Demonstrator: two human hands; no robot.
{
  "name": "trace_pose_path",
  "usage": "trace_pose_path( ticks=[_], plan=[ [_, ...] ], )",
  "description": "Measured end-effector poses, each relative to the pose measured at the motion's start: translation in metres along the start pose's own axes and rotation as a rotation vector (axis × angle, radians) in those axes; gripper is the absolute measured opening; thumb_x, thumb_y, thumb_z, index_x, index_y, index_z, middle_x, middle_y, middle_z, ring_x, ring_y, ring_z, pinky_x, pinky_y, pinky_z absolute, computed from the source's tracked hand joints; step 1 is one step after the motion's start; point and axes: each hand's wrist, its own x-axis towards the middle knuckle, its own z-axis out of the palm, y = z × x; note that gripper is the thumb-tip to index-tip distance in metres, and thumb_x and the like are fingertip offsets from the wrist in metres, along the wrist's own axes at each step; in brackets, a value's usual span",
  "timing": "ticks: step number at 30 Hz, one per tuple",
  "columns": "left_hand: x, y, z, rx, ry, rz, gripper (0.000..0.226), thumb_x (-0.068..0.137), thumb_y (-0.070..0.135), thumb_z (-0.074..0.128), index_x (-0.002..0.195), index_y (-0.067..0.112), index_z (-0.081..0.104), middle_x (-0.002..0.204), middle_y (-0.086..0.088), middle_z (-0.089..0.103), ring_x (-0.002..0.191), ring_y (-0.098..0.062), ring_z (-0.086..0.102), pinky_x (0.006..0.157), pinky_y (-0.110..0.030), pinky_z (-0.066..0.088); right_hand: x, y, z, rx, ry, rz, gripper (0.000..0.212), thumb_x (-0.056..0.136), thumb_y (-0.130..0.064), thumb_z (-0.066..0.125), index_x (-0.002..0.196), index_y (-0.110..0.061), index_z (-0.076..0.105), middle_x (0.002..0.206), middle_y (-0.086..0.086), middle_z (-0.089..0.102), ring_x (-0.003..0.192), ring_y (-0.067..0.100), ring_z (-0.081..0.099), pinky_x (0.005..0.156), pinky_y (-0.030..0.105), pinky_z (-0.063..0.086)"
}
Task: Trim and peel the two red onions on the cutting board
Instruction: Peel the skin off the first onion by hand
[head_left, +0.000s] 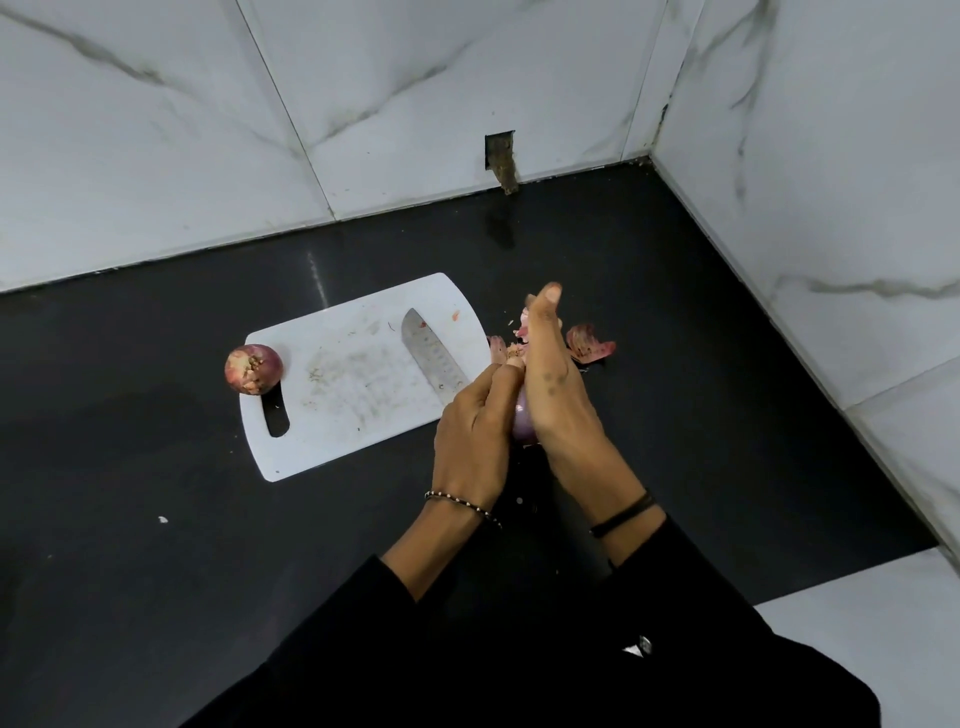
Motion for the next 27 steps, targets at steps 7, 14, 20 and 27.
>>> trace_pose_path(
  ticks=[7,14,20,27],
  plan=[
    [-0.001,0.015,-0.014,-0.455,-0.195,-0.265,0.059,0.099,0.048,0.038,0.053,0.024,0.066,0.047,-0.006,0.052,0.035,-0.017,0.038,0.041,-0.024,0.032,0.007,-0.005,-0.019,0.079,-0.019,0.030,0.096,0.079,-0.092,0.012,0.151,-0.036,0.040,0.159,-0.007,0.037,0.134,0.004,0.043,0.122,0.050,0.024],
    [0.003,0.017,-0.015,-0.557,-0.138,-0.300,0.050,0.101,0.042,0.040,0.068,0.013,0.064,0.053,-0.007,0.058,0.037,-0.016,0.049,0.039,-0.022,0.038,-0.003,-0.016,-0.022,-0.011,-0.014,-0.050,0.078,0.094,-0.077,0.007,0.150,-0.035,0.043,0.157,-0.005,0.040,0.143,0.013,0.038,0.121,0.049,0.027],
    [0.003,0.011,-0.008,-0.405,-0.088,-0.086,0.039,0.093,0.041,0.046,0.075,0.016,0.069,0.077,0.004,0.067,0.076,-0.009,0.060,0.071,-0.034,0.048,-0.017,-0.020,0.004,-0.274,0.131,-0.253,0.060,0.099,-0.069,0.009,0.094,-0.027,0.051,0.104,-0.011,0.057,0.112,0.017,0.055,0.107,0.047,0.037],
    [-0.001,0.005,-0.004,-0.341,0.031,0.091,0.030,0.095,0.022,0.039,0.076,0.013,0.061,0.069,0.012,0.063,0.068,-0.001,0.055,0.062,-0.015,0.043,-0.022,-0.019,0.002,-0.303,0.112,-0.162,0.067,0.102,-0.065,0.015,0.095,-0.019,0.063,0.091,-0.003,0.066,0.087,0.011,0.061,0.087,0.038,0.045]
  ],
)
